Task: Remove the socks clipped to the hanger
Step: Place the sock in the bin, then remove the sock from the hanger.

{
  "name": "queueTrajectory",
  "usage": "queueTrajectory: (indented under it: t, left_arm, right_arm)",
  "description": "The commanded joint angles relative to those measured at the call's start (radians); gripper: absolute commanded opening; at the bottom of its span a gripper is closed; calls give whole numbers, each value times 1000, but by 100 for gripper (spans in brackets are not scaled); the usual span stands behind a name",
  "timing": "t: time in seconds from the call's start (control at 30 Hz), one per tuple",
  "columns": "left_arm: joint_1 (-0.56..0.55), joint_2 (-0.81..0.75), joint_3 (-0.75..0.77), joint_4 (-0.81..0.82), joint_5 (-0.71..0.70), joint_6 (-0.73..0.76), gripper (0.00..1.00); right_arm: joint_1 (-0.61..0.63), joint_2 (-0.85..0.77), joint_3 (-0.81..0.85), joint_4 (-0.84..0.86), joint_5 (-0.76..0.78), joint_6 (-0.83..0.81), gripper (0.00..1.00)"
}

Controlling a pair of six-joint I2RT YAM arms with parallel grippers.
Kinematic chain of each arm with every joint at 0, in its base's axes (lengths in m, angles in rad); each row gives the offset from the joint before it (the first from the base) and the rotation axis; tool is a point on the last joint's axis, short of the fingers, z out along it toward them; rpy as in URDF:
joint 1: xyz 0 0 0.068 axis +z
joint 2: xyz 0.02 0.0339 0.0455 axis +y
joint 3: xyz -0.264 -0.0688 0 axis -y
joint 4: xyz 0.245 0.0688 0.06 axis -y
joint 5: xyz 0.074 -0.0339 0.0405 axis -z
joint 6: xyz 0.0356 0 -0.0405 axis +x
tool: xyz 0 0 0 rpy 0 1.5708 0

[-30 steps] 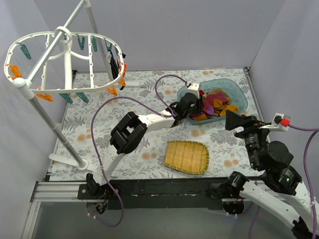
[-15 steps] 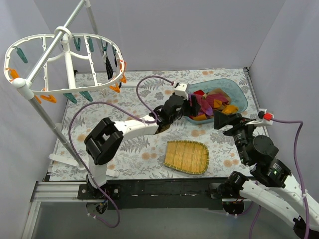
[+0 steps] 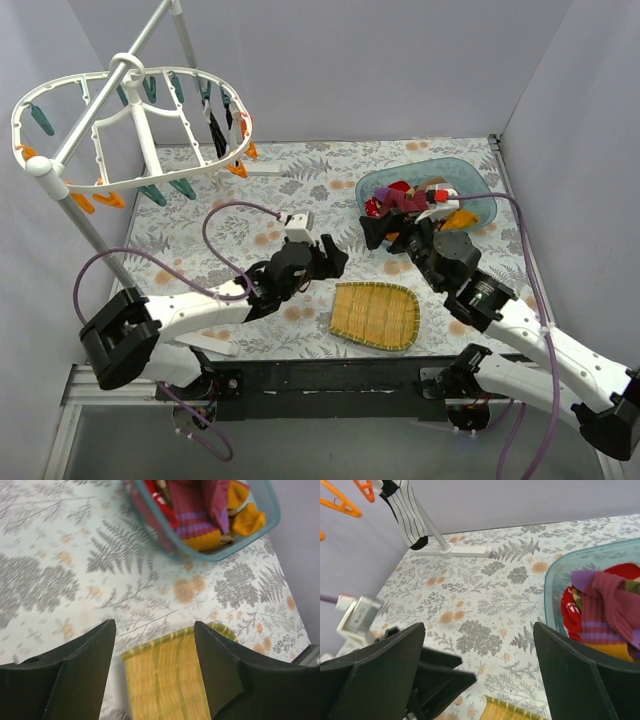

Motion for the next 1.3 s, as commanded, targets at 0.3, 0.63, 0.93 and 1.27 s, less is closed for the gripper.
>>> queueTrajectory:
  t: [0.3, 0.63, 0.93, 1.27]
  left_arm:
    - [-19, -390, -219, -496, -299, -324, 65]
    - [-19, -573, -263, -843, -403, -494, 66]
    - [-18, -668, -201, -1004, -351, -547, 63]
    - [-19, -780, -55, -1251, -334, -655, 61]
  right_arm:
    - [-181, 642, 358, 524, -659, -39, 95]
    - [-170, 1189, 778, 663, -763, 39, 94]
    - [-93, 1545, 1227, 600, -748, 30, 95]
    - [-36, 1732, 1442, 606, -558, -54, 91]
